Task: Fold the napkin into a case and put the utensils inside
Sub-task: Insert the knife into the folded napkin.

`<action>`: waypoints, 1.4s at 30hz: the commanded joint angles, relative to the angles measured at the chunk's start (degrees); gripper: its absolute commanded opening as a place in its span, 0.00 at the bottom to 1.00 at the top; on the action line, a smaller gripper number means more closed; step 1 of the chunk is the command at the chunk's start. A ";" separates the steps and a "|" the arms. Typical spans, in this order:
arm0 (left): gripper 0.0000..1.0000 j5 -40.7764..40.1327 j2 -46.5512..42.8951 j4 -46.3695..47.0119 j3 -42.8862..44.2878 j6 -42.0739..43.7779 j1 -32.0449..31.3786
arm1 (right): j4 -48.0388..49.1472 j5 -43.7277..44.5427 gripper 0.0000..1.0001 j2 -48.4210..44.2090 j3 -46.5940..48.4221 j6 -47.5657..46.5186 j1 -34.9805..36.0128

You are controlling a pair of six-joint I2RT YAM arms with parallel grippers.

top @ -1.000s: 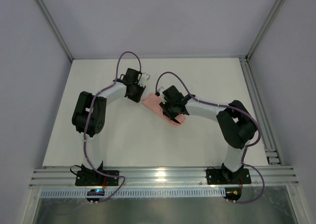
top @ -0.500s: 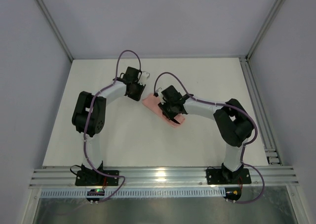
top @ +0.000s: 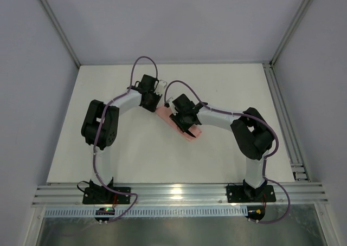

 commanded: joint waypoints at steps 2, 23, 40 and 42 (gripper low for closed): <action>0.22 -0.45 -0.58 0.03 1.90 0.00 -0.02 | -3.05 2.39 0.42 1.40 0.51 -0.61 1.00; 0.18 0.69 1.35 -0.32 2.77 1.49 -0.11 | 3.89 -0.77 0.18 0.44 -0.12 -0.26 1.09; 0.17 0.43 1.00 -0.05 2.16 2.54 -0.11 | 4.25 0.46 0.17 4.65 8.14 1.58 0.82; 0.17 -0.10 0.65 -0.05 2.16 2.81 -0.11 | 4.50 0.20 0.17 4.65 8.32 1.85 0.65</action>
